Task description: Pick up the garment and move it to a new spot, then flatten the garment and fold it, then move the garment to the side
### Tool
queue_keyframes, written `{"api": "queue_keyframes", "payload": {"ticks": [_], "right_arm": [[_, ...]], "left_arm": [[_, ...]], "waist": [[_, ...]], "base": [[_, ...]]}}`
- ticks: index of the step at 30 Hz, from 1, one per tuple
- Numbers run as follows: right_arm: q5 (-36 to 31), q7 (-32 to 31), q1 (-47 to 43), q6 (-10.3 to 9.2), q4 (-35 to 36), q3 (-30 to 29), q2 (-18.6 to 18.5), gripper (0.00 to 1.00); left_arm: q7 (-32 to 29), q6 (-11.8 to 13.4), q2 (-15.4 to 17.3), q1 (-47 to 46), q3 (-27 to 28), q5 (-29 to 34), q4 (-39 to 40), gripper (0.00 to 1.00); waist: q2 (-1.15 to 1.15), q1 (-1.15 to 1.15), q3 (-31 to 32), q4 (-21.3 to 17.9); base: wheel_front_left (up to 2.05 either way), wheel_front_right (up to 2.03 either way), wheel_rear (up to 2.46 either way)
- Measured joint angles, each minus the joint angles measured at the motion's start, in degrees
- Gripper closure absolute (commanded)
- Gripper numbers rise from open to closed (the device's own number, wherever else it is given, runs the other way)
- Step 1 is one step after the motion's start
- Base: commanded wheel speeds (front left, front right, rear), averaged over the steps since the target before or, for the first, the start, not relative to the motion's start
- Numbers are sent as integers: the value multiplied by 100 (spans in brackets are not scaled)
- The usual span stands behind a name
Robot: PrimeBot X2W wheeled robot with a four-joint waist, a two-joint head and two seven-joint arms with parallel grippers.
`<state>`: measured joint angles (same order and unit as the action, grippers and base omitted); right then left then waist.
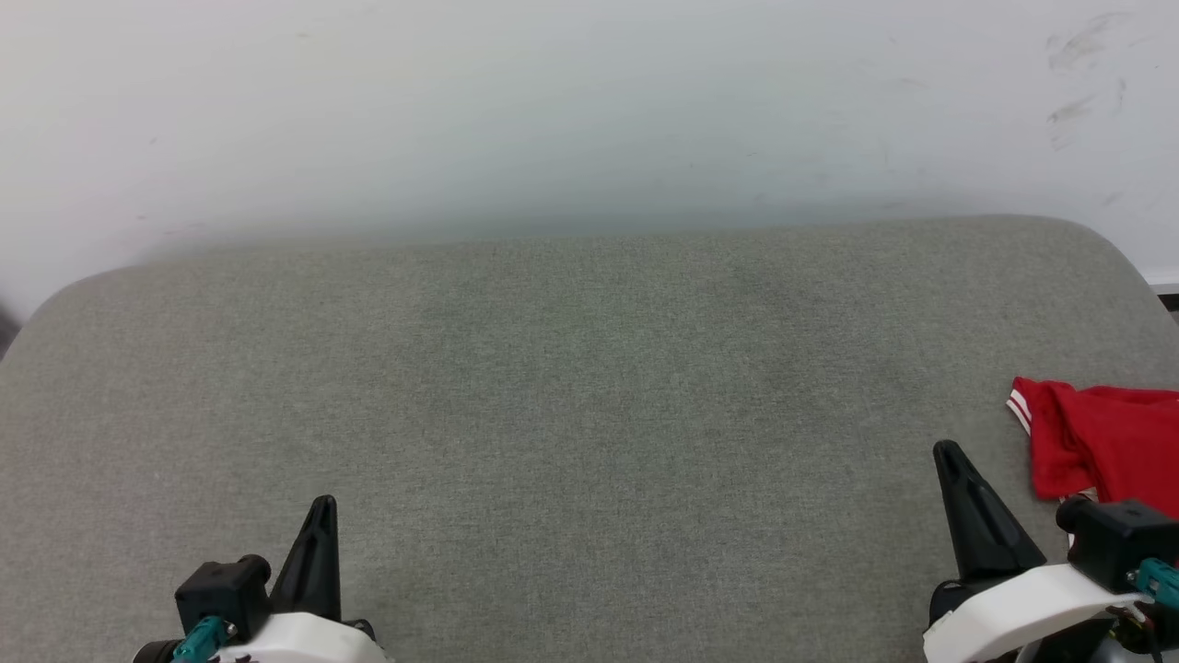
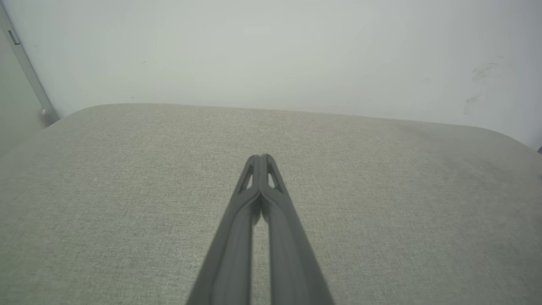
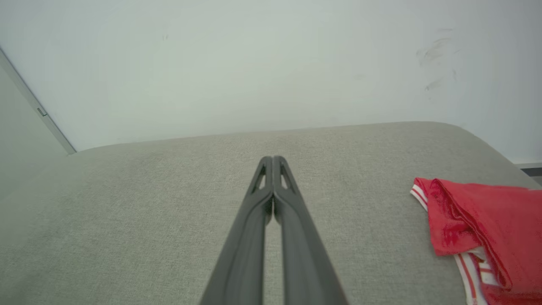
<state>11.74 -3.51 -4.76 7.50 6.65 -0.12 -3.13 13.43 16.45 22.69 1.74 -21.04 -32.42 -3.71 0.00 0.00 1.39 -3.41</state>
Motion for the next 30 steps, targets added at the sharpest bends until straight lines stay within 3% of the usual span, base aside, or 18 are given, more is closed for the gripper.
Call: {"api": "queue_keyframes", "payload": {"ticks": [30], "right_arm": [[3095, 25, 346, -1, -766, -56, -92, 100]], "left_arm": [[-671, -887, -655, -229, 933, -2253, -431, 100]], "waist": [[0, 0, -37, 84]], "base": [[0, 0, 0]]}}
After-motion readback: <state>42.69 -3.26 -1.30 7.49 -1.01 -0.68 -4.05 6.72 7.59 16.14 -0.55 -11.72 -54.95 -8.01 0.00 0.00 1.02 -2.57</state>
